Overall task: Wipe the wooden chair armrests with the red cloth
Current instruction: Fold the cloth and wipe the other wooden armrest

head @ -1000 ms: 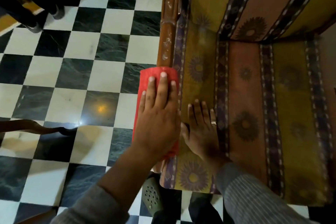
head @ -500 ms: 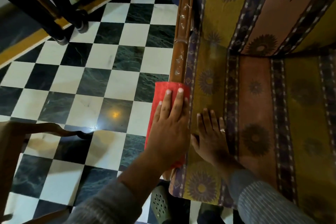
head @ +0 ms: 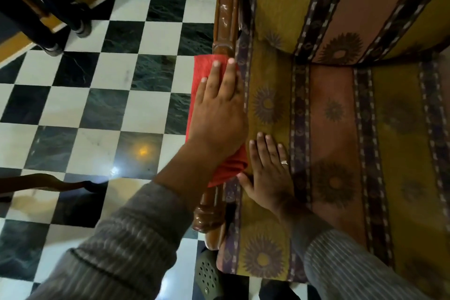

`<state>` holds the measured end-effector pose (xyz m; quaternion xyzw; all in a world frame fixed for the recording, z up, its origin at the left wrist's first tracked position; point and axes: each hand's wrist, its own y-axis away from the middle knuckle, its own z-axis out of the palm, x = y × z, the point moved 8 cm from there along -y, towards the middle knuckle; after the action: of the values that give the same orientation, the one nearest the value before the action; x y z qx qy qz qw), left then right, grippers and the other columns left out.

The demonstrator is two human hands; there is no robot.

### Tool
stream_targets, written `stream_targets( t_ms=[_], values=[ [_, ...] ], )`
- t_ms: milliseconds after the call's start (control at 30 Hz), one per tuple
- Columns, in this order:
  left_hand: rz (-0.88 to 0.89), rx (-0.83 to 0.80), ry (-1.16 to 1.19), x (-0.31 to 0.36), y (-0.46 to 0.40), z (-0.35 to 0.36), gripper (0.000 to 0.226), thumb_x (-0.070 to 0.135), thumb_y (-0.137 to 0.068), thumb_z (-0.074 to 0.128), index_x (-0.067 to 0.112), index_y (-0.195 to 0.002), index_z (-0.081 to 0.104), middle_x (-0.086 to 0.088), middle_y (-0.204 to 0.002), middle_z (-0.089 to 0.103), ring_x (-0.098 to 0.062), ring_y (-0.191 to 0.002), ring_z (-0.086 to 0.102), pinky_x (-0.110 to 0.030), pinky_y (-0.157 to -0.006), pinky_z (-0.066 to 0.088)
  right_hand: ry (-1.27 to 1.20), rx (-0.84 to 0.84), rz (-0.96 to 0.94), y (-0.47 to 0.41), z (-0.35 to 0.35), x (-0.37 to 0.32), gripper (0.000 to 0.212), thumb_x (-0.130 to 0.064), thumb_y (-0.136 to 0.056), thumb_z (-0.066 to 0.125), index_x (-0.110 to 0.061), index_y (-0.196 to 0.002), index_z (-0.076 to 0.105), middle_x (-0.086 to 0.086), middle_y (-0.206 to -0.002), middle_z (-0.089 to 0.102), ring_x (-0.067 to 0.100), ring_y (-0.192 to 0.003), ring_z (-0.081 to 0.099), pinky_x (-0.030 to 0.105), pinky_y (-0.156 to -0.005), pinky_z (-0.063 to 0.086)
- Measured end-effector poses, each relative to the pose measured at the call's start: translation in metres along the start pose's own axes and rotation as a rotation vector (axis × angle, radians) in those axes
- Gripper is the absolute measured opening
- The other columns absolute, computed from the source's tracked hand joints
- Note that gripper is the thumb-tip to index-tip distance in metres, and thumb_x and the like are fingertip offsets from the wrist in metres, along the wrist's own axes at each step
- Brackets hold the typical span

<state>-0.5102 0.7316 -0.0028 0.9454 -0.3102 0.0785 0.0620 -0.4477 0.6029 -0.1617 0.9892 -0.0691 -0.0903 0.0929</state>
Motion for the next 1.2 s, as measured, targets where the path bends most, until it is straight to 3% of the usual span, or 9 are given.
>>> stream_targets(
  t_ms=[167, 333, 467, 633, 767, 867, 967, 1033, 1200],
  values=[
    [0.064, -0.033, 0.058, 0.007, 0.034, 0.0, 0.07, 0.047, -0.097, 0.01, 0.015, -0.159, 0.008, -0.006, -0.169, -0.001, -0.031, -0.154, -0.01, -0.049, -0.123, -0.002, -0.002, -0.039, -0.003, 0.001, 0.0, -0.001, 0.09, -0.066, -0.089, 0.023, -0.006, -0.155, 0.013, 0.018, -0.165, 0.007, 0.033, -0.153, 0.002, 0.058, -0.119, 0.015],
    [0.173, -0.048, 0.018, 0.001, -0.013, -0.008, 0.064, 0.044, -0.101, 0.021, 0.019, -0.159, 0.012, -0.003, -0.169, 0.003, -0.029, -0.154, -0.01, -0.048, -0.124, -0.003, -0.018, -0.004, -0.009, -0.001, 0.003, 0.0, 0.085, -0.064, -0.094, 0.027, -0.004, -0.154, 0.021, 0.019, -0.164, 0.013, 0.034, -0.153, 0.007, 0.059, -0.118, 0.02],
    [0.011, -0.012, 0.122, -0.014, -0.061, -0.016, 0.068, 0.036, -0.102, 0.036, 0.012, -0.159, 0.007, -0.006, -0.169, -0.002, -0.029, -0.154, -0.01, -0.05, -0.125, 0.004, -0.03, 0.019, -0.012, -0.004, 0.005, 0.001, 0.087, -0.067, -0.093, 0.03, -0.006, -0.154, 0.022, 0.017, -0.165, 0.013, 0.032, -0.153, 0.007, 0.057, -0.119, 0.019],
    [-0.115, 0.028, 0.2, -0.019, -0.049, -0.015, 0.07, 0.039, -0.102, 0.03, 0.006, -0.158, 0.003, -0.015, -0.168, -0.003, -0.037, -0.153, -0.009, -0.051, -0.126, 0.007, -0.02, 0.003, -0.009, -0.019, -0.009, -0.001, 0.084, -0.066, -0.095, 0.027, -0.004, -0.152, 0.028, 0.018, -0.164, 0.015, 0.032, -0.153, 0.008, 0.056, -0.119, 0.02],
    [0.074, -0.032, 0.048, -0.006, -0.046, -0.014, 0.077, 0.051, -0.089, 0.009, 0.016, -0.158, 0.012, -0.006, -0.169, 0.0, -0.036, -0.154, -0.009, -0.053, -0.123, 0.004, 0.039, 0.005, -0.049, -0.08, -0.032, 0.01, 0.086, -0.061, -0.092, 0.029, -0.005, -0.155, 0.016, 0.017, -0.165, 0.003, 0.032, -0.153, -0.001, 0.053, -0.121, 0.011],
    [0.144, -0.014, 0.007, -0.007, -0.056, -0.012, 0.071, 0.048, -0.094, 0.017, 0.018, -0.158, 0.015, -0.004, -0.169, 0.003, -0.034, -0.154, -0.007, -0.052, -0.123, 0.004, 0.068, 0.0, -0.044, -0.103, -0.035, 0.017, 0.088, -0.064, -0.088, 0.019, -0.008, -0.156, 0.015, 0.015, -0.166, 0.001, 0.03, -0.153, -0.005, 0.05, -0.122, 0.007],
    [-0.086, 0.055, 0.274, -0.023, -0.07, -0.017, 0.07, 0.038, -0.1, 0.037, 0.011, -0.158, 0.01, -0.008, -0.169, 0.002, -0.035, -0.154, -0.007, -0.05, -0.125, 0.007, 0.02, 0.044, -0.003, -0.101, -0.032, 0.018, 0.094, -0.067, -0.083, 0.022, -0.007, -0.155, 0.017, 0.015, -0.166, 0.007, 0.028, -0.153, 0.002, 0.05, -0.123, 0.009],
    [-0.228, 0.092, 0.427, -0.03, -0.074, -0.018, 0.071, 0.038, -0.102, 0.036, 0.008, -0.158, 0.004, -0.013, -0.168, -0.001, -0.036, -0.154, -0.007, -0.047, -0.126, 0.005, 0.022, 0.061, 0.014, -0.102, -0.028, 0.02, 0.095, -0.069, -0.084, 0.026, -0.006, -0.155, 0.016, 0.015, -0.166, 0.009, 0.027, -0.153, 0.004, 0.049, -0.123, 0.008],
    [0.012, 0.013, -0.014, -0.012, -0.086, -0.015, 0.074, 0.038, -0.092, 0.014, 0.008, -0.158, 0.003, -0.013, -0.168, -0.004, -0.037, -0.153, -0.01, -0.053, -0.125, 0.0, 0.05, 0.056, -0.013, -0.107, -0.024, 0.018, 0.091, -0.065, -0.085, 0.032, -0.003, -0.152, 0.026, 0.018, -0.165, 0.012, 0.03, -0.153, 0.003, 0.052, -0.122, 0.013]
  ],
)
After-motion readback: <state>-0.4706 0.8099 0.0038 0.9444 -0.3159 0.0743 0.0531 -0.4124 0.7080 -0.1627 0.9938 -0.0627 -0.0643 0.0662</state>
